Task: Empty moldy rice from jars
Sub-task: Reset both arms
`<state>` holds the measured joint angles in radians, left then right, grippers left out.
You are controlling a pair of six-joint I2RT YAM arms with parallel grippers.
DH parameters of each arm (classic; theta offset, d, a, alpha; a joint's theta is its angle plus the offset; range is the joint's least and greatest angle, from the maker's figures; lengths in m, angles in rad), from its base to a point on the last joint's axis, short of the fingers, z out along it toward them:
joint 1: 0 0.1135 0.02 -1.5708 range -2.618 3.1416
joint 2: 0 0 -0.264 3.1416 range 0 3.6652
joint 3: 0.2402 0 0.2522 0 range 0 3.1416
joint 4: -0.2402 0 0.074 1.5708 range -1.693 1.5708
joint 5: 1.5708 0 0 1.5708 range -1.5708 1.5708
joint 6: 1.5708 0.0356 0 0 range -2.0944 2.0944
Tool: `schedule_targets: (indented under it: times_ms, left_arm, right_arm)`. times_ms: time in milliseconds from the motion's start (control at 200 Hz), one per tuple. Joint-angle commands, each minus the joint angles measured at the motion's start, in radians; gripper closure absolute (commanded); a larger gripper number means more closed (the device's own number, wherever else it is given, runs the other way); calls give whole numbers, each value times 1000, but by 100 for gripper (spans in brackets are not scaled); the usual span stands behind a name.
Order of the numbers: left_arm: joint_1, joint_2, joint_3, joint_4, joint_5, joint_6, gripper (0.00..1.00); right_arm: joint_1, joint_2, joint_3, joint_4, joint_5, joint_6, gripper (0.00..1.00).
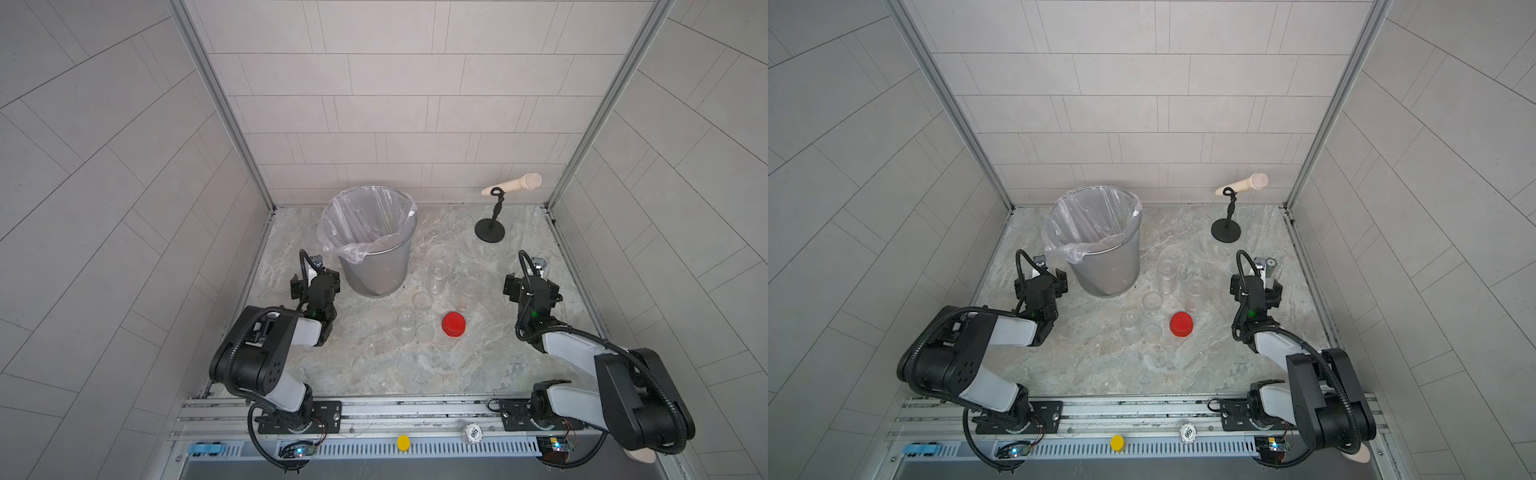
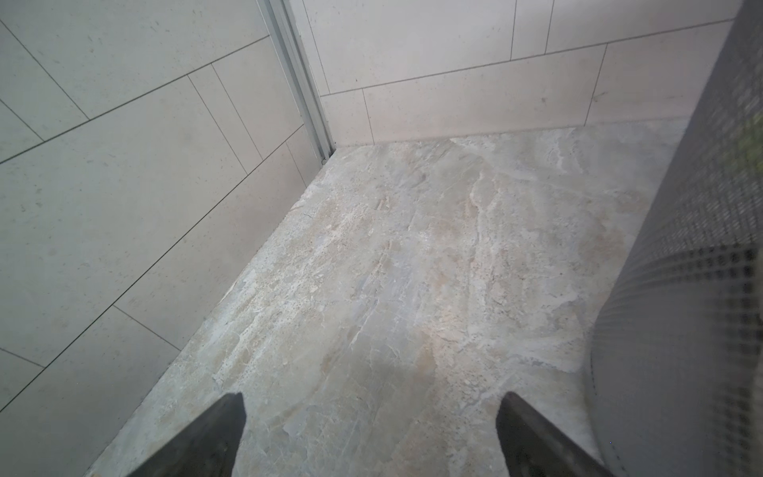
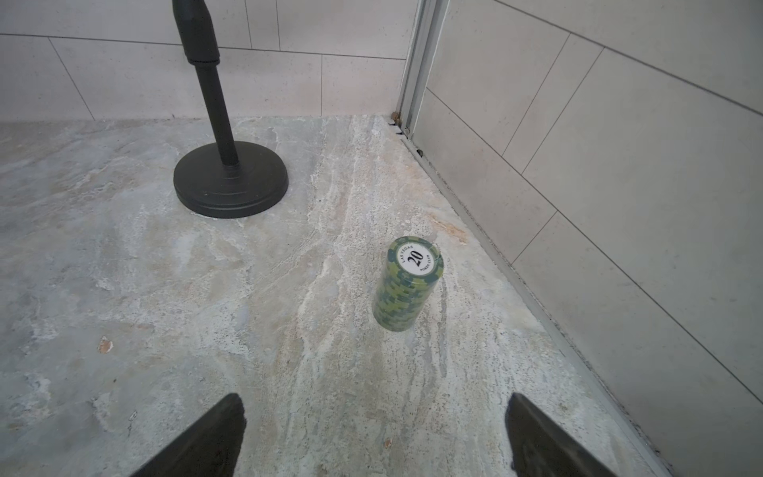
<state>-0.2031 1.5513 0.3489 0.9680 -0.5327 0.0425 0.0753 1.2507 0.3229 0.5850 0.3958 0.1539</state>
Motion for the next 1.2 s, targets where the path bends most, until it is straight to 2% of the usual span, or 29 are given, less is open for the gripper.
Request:
schedule_targets:
  times_ms: [0, 210, 290, 330, 450, 535, 725, 806, 1196]
  left_arm:
    - [10, 3, -10, 82, 19, 9, 0]
    - [22, 7, -30, 111, 38, -9, 0]
    - [37, 53, -43, 171, 103, -3, 0]
    - [39, 85, -39, 217, 96, 13, 0]
    - [41, 39, -25, 111, 91, -15, 0]
    - [39, 76, -40, 204, 89, 6, 0]
    - [41, 64, -13, 128, 44, -21, 0]
    - [41, 71, 11, 93, 1, -35, 0]
    - [45, 67, 15, 77, 0, -43, 0]
  right_arm:
    - [-5, 26, -2, 112, -36, -24, 0]
    - [-7, 119, -15, 238, -104, -73, 0]
    - [-6, 148, -15, 265, -154, -95, 0]
    - [-6, 167, -15, 281, -176, -104, 0]
    - [-5, 243, -21, 370, -221, -132, 0]
    - [-6, 227, -3, 306, -251, -138, 0]
    - [-9, 266, 119, 123, -186, -106, 0]
    - [-14, 264, 116, 127, -193, -105, 0]
    - [-14, 262, 114, 127, -192, -104, 0]
